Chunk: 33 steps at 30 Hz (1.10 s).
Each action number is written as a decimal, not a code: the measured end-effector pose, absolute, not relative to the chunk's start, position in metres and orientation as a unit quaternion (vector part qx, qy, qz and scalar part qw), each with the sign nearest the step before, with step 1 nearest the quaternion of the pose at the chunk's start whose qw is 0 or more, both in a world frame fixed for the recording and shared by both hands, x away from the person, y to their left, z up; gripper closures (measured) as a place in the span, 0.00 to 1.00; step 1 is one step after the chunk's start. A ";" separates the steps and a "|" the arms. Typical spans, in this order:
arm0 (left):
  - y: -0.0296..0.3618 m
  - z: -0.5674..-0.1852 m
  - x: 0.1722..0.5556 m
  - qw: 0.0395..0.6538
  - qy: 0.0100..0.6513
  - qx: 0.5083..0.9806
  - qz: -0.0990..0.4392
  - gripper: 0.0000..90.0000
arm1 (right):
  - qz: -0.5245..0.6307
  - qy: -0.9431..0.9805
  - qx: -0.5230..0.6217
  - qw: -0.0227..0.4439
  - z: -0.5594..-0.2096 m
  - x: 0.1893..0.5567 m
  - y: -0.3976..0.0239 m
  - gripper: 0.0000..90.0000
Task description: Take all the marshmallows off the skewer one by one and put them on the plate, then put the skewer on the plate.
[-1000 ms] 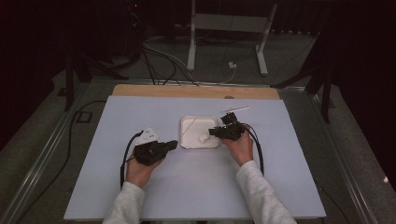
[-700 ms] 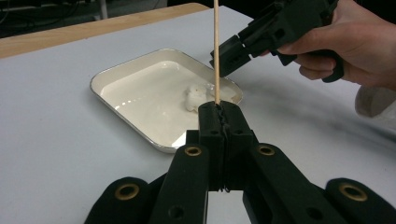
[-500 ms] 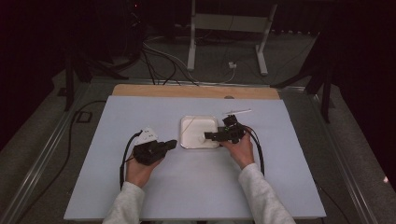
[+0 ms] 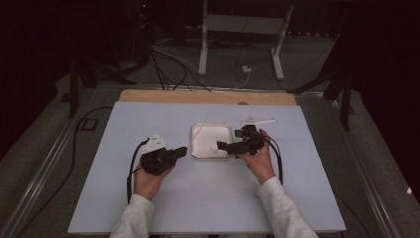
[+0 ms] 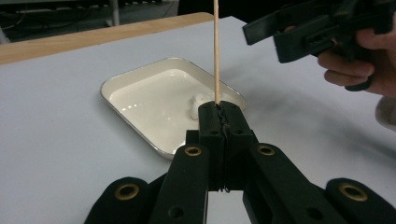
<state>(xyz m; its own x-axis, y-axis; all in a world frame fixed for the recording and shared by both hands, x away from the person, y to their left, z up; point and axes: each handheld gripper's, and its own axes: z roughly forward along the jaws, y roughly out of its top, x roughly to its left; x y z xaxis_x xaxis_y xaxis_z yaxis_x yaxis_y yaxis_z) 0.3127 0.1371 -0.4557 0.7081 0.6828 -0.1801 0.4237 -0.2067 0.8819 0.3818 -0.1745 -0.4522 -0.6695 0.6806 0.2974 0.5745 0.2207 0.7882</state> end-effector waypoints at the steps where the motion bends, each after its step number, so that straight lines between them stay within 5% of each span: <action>1: 0.137 -0.455 0.313 0.516 0.363 0.766 0.127 1.00 | 0.479 0.779 0.400 0.059 -0.451 0.380 -0.175 0.00; 33: 0.107 -0.453 0.352 0.502 0.397 0.757 0.132 1.00 | 0.521 0.755 0.376 0.135 -0.450 0.338 -0.217 0.00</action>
